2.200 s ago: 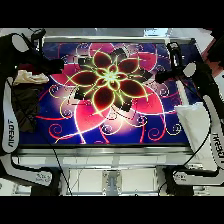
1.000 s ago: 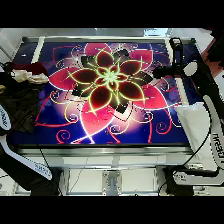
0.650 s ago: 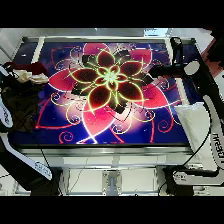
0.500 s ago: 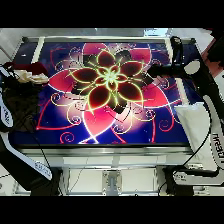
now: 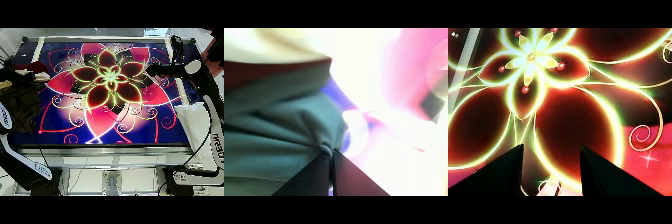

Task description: Fold the shirts.

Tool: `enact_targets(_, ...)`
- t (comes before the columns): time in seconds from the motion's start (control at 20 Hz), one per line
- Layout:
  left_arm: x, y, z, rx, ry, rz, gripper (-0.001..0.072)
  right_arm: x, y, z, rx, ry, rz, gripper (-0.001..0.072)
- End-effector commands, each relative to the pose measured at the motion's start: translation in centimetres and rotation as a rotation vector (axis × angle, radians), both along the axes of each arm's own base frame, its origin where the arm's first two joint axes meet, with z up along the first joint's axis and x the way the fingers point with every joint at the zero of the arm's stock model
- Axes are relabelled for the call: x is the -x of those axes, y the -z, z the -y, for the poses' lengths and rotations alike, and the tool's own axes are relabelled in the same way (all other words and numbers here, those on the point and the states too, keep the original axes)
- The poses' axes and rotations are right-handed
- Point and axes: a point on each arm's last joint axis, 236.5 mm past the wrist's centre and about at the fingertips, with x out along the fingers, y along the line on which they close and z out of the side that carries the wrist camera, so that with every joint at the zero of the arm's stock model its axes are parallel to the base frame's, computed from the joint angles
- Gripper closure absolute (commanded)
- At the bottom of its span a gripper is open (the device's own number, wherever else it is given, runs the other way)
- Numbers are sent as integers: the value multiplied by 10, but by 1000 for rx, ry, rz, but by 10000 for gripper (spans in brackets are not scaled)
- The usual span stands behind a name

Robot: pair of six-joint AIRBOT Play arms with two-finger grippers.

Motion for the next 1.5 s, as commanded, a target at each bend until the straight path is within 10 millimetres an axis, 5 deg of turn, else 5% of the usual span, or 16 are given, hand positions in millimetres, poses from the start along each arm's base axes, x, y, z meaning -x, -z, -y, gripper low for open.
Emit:
enact_targets(0.0, -16, -82, 97, 119, 192, 198, 697, 0, 5, 10, 59, 1, 3, 305)
enact_targets(0.3, 43, -208, 325, 185, 690, 484, 697, 12, 3, 42, 178, -20, -57, 305)
enact_targets(0.45, 82, -255, 407, 256, 834, 637, 697, 27, 2, 65, 204, -24, -135, 305)
enact_targets(0.55, 95, -258, 439, 267, 876, 661, 696, 35, 5, 77, 205, -17, -174, 304)
enact_targets(0.6, 99, -253, 449, 259, 894, 656, 693, 37, 6, 81, 204, -12, -185, 304)
enact_targets(0.65, 100, -248, 456, 256, 902, 650, 601, 38, 7, 83, 205, -12, -191, 304)
enact_targets(0.7, 98, -240, 459, 231, 904, 644, 274, 38, 7, 84, 214, -14, -191, 304)
enact_targets(0.75, 90, -227, 455, 171, 896, 635, 42, 38, 8, 84, 219, -16, -191, 303)
enact_targets(0.9, 54, -155, 411, -16, 722, 418, 34, 39, 11, 89, 240, -13, -198, 303)
enact_targets(1.0, 59, -95, 402, -27, 684, 210, 35, 46, 18, 100, 297, -15, -234, 303)
enact_targets(1.15, 83, -23, 434, 107, 749, -19, 35, 68, 34, 138, 475, -1, -341, 303)
enact_targets(1.25, 78, 25, 443, 115, 740, -84, 34, 85, 41, 158, 560, 2, -421, 303)
enact_targets(1.35, 63, 56, 442, 90, 708, -81, 34, 98, 44, 166, 593, -1, -475, 303)
enact_targets(1.45, 44, 66, 447, 91, 672, -25, 34, 102, 45, 165, 591, -8, -493, 303)
